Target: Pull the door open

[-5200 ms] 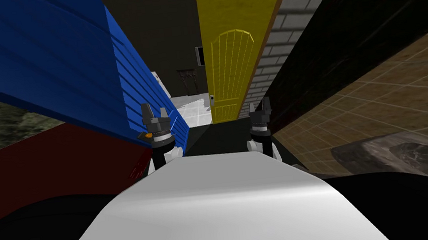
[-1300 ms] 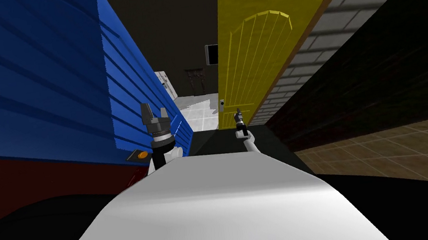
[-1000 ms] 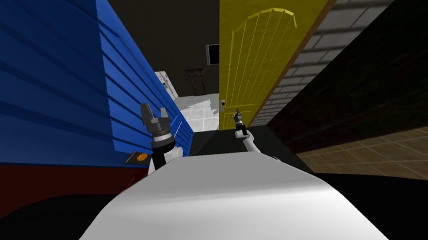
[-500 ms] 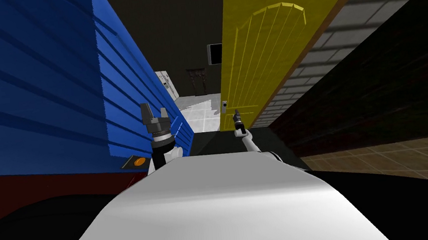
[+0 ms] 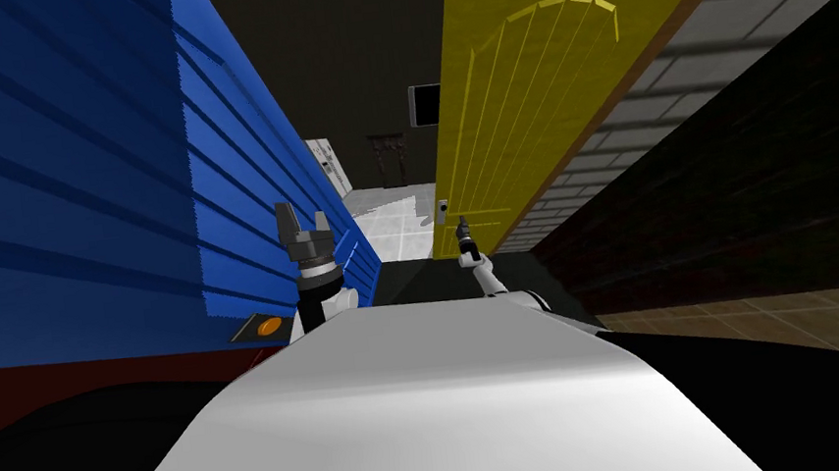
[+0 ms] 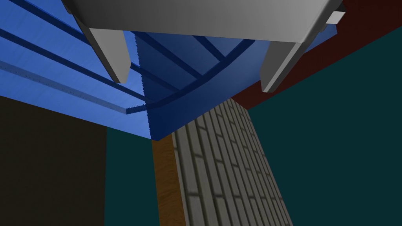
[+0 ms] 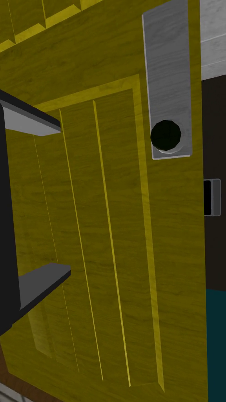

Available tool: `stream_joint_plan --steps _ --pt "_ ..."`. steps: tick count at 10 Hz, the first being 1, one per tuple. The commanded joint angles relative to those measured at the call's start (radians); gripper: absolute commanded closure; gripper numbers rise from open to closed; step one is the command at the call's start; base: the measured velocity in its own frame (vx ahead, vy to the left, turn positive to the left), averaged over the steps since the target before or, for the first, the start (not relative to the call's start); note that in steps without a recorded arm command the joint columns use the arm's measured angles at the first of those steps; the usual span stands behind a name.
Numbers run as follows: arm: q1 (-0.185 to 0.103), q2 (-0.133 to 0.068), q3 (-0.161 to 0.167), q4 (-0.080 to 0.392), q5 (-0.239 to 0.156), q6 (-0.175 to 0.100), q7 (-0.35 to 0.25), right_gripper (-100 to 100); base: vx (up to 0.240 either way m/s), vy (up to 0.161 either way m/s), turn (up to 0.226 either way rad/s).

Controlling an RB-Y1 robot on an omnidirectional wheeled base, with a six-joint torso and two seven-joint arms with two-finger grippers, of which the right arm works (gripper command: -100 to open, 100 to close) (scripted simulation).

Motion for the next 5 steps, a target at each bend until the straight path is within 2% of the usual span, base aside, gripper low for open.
stream_joint_plan --steps 1,3,4,5 --pt "-0.028 -0.002 -0.003 0.050 -0.004 -0.007 0.002 -100 0.054 0.009 0.016" --pt "-0.062 -0.004 -0.006 0.109 -0.010 -0.007 0.005 -100 0.076 0.009 0.030" --pt "-0.062 -0.004 -0.006 0.117 -0.010 -0.007 0.005 -100 0.062 0.007 0.009" --pt "-0.079 -0.005 -0.008 0.148 -0.013 -0.007 0.007 -100 0.058 0.011 0.015"
